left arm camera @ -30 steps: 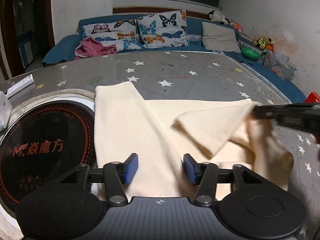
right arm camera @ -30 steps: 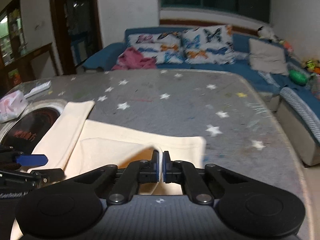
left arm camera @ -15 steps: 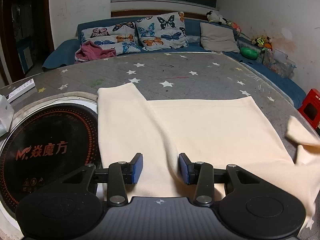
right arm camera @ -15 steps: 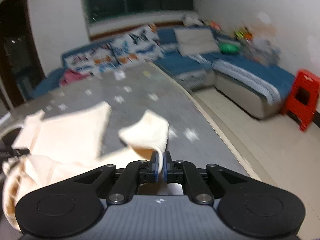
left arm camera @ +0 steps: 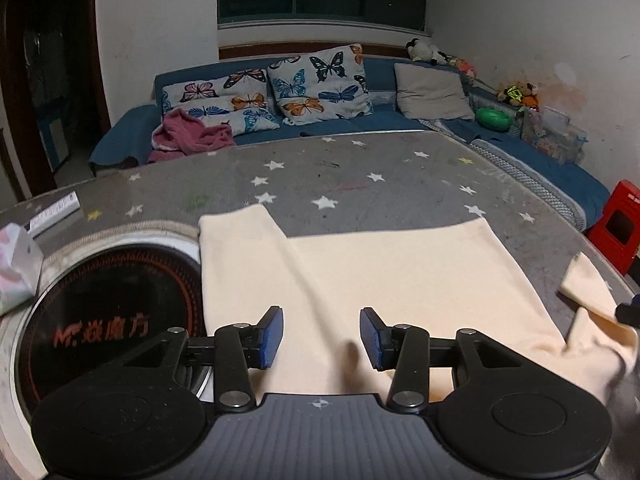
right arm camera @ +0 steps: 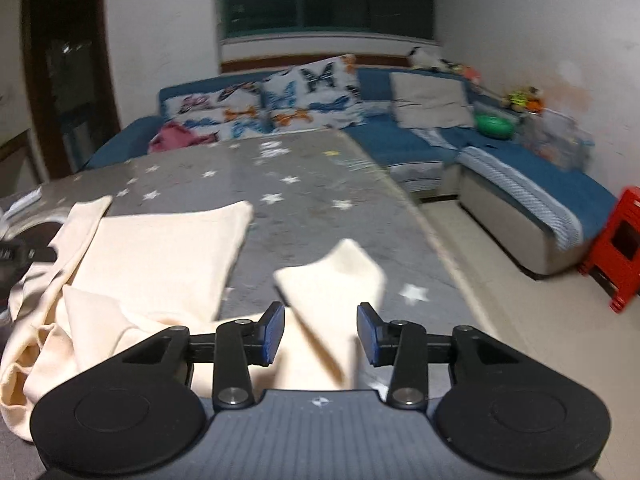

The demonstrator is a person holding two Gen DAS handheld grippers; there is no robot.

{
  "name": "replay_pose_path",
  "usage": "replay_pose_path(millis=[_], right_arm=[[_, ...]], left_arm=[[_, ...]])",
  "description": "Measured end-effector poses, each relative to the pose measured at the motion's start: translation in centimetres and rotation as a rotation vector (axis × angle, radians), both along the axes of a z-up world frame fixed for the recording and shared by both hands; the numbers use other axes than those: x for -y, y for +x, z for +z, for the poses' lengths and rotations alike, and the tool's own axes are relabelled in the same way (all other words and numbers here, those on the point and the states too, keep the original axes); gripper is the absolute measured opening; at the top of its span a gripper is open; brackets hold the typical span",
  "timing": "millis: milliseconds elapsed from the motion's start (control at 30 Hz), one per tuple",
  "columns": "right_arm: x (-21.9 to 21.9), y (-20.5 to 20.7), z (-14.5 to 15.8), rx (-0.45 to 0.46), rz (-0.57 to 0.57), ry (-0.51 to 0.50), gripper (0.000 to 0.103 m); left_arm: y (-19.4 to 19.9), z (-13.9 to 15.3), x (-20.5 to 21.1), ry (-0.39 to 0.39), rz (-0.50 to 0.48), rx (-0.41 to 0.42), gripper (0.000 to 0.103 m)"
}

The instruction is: Fold clothes

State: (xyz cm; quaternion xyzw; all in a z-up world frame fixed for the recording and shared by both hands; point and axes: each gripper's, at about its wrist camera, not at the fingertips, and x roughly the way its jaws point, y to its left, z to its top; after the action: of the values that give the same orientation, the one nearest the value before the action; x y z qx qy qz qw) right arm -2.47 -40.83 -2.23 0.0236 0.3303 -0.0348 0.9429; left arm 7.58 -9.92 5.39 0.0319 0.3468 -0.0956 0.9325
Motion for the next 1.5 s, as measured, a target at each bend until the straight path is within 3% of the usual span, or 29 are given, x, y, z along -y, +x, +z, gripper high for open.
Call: replay_pose_path(millis=[133, 367, 400, 467, 600, 733, 800, 900, 967, 1500], right_arm=[[-1.4, 1.7, -0.6, -0.022, 0.061, -0.022, 0.038], [-1.4, 3.3, -2.2, -0.062, 0.09, -0.067, 0.018], [-1.4, 3.2, -2.2, -0.057, 0.084, -0.08, 0.01], [-1.1, 2.9, -2.2, -0.046, 0.067, -0.106, 0.005], [0.8, 1.9, -1.9, -0.027, -0.02, -0.139, 0.004], [3.1, 0.6, -1.5, -0.024, -0.115, -0.15, 0.004], [4.4, 0.1, -1.7, -0.038, -0.155, -0.136, 0.004], [6.0, -0.7, -1.9, -0.056, -0.199, -0.102, 0.004], [6.3, -1.1, -2.0, -0.059, -0.208, -0.085, 0.004], [1.4, -2.5, 0.2, -0.004, -0.056, -0.077, 0.012]], left_arm=[[2.5, -0.7, -0.5, -0.003, 0.045, -0.015, 0.048], [5.9, -1.8, -2.0, -0.069, 0.082, -0.053, 0.054], [6.1, -1.8, -1.9, -0.083, 0.069, -0.053, 0.055], [6.8, -1.9, -1.2, -0.083, 0.052, -0.052, 0.057], [8.3, -2.9, -0.6, -0.056, 0.075, -0.069, 0.056], [8.7, -3.3, -0.8, -0.046, 0.083, -0.052, 0.047], [8.8, -3.3, -1.1, -0.044, 0.089, -0.047, 0.029], [8.9, -3.4, -1.6, -0.04, 0.097, -0.039, 0.012], [8.7, -3.2, -2.0, -0.055, 0.107, -0.042, 0.008], [3.0, 0.9, -7.5, -0.143, 0.199, 0.061, 0.003]])
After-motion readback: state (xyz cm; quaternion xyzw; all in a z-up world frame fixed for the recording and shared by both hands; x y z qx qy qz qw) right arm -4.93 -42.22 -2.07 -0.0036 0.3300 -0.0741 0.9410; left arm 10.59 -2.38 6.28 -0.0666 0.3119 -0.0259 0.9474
